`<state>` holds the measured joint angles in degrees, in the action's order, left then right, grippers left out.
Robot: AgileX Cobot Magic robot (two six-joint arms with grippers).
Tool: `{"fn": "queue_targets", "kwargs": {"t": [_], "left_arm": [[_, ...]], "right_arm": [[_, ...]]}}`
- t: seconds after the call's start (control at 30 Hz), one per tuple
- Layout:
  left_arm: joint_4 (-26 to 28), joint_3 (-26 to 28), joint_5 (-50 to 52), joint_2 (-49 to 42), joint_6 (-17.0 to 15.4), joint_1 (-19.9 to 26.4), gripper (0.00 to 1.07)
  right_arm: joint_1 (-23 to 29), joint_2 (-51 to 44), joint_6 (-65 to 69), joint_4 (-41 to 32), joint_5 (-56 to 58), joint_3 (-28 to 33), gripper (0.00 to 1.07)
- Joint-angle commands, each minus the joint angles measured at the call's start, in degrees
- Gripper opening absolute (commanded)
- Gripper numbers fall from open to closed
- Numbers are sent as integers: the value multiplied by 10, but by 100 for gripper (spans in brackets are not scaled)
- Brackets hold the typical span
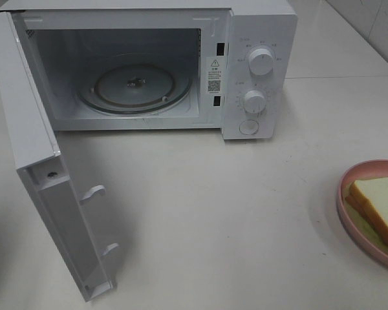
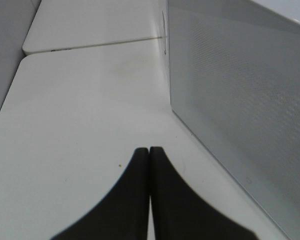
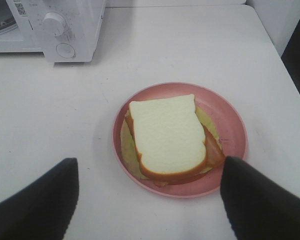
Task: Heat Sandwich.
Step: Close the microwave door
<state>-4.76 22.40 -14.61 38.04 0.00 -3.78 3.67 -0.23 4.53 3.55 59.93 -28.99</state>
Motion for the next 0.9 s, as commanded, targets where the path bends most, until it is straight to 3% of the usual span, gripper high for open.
{"fn": "queue_targets", "kwargs": {"t": [0.03, 0.07, 0.2, 0.5, 0.63, 0.9], "left_arm": [[2, -38, 142, 33, 3, -3, 0], [-1, -60, 213, 54, 3, -3, 0], [-24, -90, 329, 97, 3, -3, 0], [-56, -92, 443, 220, 0, -3, 0], [-59, -92, 468, 254, -22, -3, 0], [-136, -92, 553, 332, -68, -3, 0]], "right_arm": [[-3, -15, -6, -1, -4, 2, 75], [-3, -15, -6, -1, -4, 2, 75], [-3, -15, -6, -1, -4, 2, 75], [-3, -15, -6, -1, -4, 2, 75], [-3, -15, -6, -1, -4, 2, 75], [-3, -15, -6, -1, -4, 2, 75]]}}
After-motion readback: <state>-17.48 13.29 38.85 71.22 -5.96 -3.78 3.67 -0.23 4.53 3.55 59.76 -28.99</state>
